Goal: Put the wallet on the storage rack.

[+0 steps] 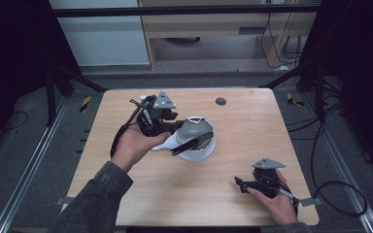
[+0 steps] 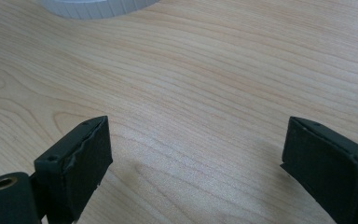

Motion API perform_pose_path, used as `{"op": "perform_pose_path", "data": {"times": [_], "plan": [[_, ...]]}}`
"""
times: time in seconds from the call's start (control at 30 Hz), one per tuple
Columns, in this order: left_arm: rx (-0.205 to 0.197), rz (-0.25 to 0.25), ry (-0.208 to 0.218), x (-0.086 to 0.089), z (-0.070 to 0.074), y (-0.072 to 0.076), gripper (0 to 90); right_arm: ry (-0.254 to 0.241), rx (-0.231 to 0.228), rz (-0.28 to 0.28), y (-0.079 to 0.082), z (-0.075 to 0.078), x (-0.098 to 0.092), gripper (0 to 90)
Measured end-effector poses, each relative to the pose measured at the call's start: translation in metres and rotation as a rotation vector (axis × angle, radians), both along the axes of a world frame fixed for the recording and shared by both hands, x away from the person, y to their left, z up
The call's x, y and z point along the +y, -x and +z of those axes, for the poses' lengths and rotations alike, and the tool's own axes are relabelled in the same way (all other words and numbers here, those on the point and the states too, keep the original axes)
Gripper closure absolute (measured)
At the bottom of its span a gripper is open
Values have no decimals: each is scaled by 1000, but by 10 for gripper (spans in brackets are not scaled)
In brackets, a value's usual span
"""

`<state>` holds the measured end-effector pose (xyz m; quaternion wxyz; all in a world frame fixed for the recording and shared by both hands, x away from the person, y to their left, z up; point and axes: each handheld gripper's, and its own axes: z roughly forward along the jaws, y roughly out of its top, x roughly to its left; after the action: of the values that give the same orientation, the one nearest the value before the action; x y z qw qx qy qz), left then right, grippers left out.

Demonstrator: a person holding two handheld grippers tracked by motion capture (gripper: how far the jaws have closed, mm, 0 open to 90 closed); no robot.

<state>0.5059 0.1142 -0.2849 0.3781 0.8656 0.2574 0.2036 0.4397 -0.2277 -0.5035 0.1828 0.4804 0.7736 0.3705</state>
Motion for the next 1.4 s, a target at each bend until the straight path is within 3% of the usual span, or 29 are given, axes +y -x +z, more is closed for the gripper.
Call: {"op": "perform_pose_path", "data": {"times": [0.37,0.5,0.83,0.87,0.9,1.03,1.07,1.1,1.13,1.17,1.23,1.27,1.33,1.37,1.4], "plan": [[-36,11,43,21,0,24,472,0,2,-2,0,0,0,83],[-26,17,72,32,-4,32,364,5,0,1,0,0,0,83],[-10,55,133,71,-29,56,136,7,3,-3,0,-1,0,82],[-16,53,131,80,-41,64,118,7,2,-4,0,0,0,81],[-16,53,131,80,-41,64,105,7,2,-4,0,0,0,81],[6,81,139,99,-76,75,85,12,0,-6,1,0,-1,81],[10,104,125,110,-96,76,65,13,-1,-10,1,0,-1,80],[10,104,125,110,-96,76,63,13,-1,-10,1,0,-1,80],[26,143,99,120,-117,74,63,16,-1,-11,0,-1,-1,78],[26,143,99,120,-117,74,63,16,-1,-11,0,-1,-1,78],[56,189,60,133,-147,68,63,14,1,-15,0,-1,-2,75],[56,189,60,133,-147,68,63,14,1,-15,0,-1,-2,75],[90,240,30,143,-176,60,70,19,5,-17,-1,-2,-3,71],[90,240,30,143,-176,60,74,19,5,-17,-1,-2,-3,71],[100,272,16,149,-194,56,78,17,6,-18,-1,-2,-3,68]]}}
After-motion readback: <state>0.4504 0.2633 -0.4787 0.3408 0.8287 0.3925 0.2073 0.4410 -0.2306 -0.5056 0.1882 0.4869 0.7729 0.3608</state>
